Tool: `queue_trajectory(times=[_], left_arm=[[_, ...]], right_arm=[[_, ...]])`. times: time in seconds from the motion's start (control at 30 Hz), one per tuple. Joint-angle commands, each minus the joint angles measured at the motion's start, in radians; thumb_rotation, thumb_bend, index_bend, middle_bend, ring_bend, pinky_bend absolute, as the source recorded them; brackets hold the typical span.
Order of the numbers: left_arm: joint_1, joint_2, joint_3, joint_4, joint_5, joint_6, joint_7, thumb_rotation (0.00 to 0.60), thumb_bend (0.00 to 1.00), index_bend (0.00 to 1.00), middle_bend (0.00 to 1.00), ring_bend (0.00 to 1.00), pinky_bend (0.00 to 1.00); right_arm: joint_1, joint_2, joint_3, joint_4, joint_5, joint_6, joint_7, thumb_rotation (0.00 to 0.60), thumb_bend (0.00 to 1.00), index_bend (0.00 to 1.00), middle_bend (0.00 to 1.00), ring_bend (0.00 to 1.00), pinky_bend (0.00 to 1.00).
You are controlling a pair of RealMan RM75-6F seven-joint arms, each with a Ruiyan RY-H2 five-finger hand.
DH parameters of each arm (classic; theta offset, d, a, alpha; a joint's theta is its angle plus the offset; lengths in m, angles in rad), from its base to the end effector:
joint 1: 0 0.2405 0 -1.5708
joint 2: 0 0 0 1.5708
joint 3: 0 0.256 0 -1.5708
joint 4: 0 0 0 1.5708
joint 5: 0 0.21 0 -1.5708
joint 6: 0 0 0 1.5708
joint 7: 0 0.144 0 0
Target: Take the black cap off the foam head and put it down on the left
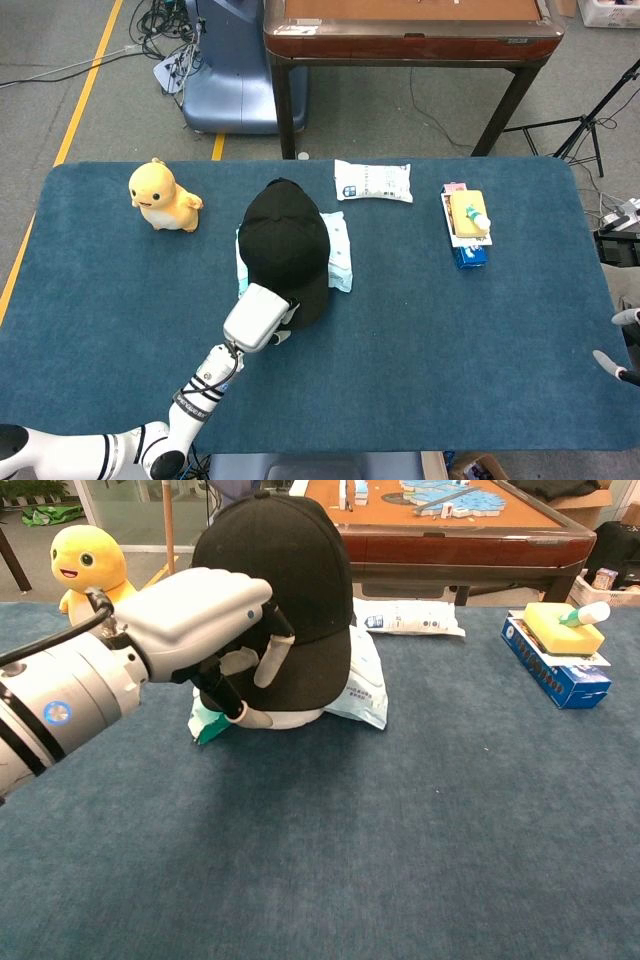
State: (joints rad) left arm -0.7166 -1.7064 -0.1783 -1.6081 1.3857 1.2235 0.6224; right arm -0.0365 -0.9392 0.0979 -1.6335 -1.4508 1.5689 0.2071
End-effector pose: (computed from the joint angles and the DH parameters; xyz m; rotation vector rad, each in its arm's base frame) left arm -0.0627 0.2894 -0.0261 -1.8678 -0.5534 -1.2159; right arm -0.3313 -0.1509 0.2359 1.1916 -0.9055 0.9286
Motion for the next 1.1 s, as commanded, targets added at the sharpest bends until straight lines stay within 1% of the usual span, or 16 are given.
queue_trajectory(times=[0.03,0.13,0.2,0.23,0.3,0.37,0.43,0.53,0.63,0.67,0.77,0.87,1.0,1.1], left_arm=[[0.006,-0.008,0.0,0.013,0.021,0.022,-0.013,0.6,0.0,0.72,0.99,0.76,0.81],[0.017,-0.003,0.003,0.016,0.044,0.048,-0.018,0.6,0.0,0.72,0.98,0.76,0.81],[0.024,0.0,0.007,0.019,0.063,0.07,-0.023,0.6,0.0,0.7,0.97,0.74,0.81],[0.03,0.002,0.008,0.025,0.08,0.087,-0.03,0.6,0.0,0.68,0.94,0.72,0.81],[0.038,0.003,0.01,0.034,0.1,0.111,-0.044,0.6,0.0,0.63,0.88,0.69,0.8],[0.046,0.005,0.01,0.043,0.115,0.129,-0.062,0.6,0.0,0.56,0.81,0.65,0.79],[0.05,0.006,0.009,0.051,0.13,0.142,-0.08,0.6,0.0,0.47,0.69,0.58,0.79],[0.052,-0.001,0.009,0.077,0.165,0.166,-0.11,0.6,0.0,0.42,0.54,0.5,0.77],[0.052,-0.01,0.013,0.109,0.197,0.185,-0.152,0.6,0.0,0.43,0.44,0.43,0.74],[0.053,-0.012,0.013,0.118,0.204,0.19,-0.163,0.6,0.0,0.43,0.42,0.41,0.73],[0.052,-0.018,0.015,0.145,0.223,0.198,-0.194,0.6,0.0,0.45,0.35,0.32,0.65],[0.052,-0.02,0.018,0.162,0.231,0.196,-0.208,0.6,0.0,0.46,0.33,0.28,0.6],[0.054,-0.024,0.022,0.176,0.238,0.194,-0.217,0.6,0.0,0.5,0.33,0.27,0.58],[0.057,-0.026,0.023,0.18,0.24,0.194,-0.221,0.6,0.03,0.52,0.32,0.27,0.57]], right_arm=[[0.001,0.0,0.0,-0.001,0.0,-0.002,-0.002,0.6,0.08,0.45,0.45,0.36,0.55],[0.002,0.0,0.0,-0.001,0.001,-0.003,-0.006,0.6,0.08,0.45,0.45,0.36,0.55],[0.002,0.0,0.0,-0.003,0.002,-0.004,-0.009,0.6,0.08,0.45,0.45,0.36,0.55],[0.002,-0.001,0.0,-0.003,0.002,-0.005,-0.01,0.6,0.08,0.45,0.45,0.36,0.55],[0.002,-0.001,0.0,-0.004,0.002,-0.005,-0.015,0.6,0.08,0.45,0.45,0.36,0.55],[0.003,-0.003,0.0,-0.006,0.003,-0.006,-0.023,0.6,0.08,0.45,0.45,0.36,0.55],[0.004,-0.004,0.0,-0.008,0.003,-0.008,-0.032,0.6,0.08,0.45,0.45,0.36,0.55],[0.006,-0.005,-0.001,-0.012,0.004,-0.01,-0.043,0.6,0.08,0.45,0.45,0.36,0.55],[0.006,-0.005,0.0,-0.013,0.005,-0.012,-0.047,0.6,0.08,0.45,0.45,0.36,0.55],[0.006,-0.005,0.0,-0.014,0.005,-0.012,-0.046,0.6,0.08,0.45,0.45,0.36,0.55],[0.006,-0.004,0.0,-0.014,0.007,-0.013,-0.045,0.6,0.08,0.45,0.45,0.36,0.55],[0.007,-0.004,0.001,-0.013,0.008,-0.014,-0.044,0.6,0.08,0.45,0.45,0.36,0.55],[0.007,-0.004,0.002,-0.014,0.01,-0.014,-0.045,0.6,0.08,0.45,0.45,0.36,0.55],[0.007,-0.004,0.002,-0.014,0.01,-0.015,-0.047,0.6,0.08,0.45,0.45,0.36,0.55]])
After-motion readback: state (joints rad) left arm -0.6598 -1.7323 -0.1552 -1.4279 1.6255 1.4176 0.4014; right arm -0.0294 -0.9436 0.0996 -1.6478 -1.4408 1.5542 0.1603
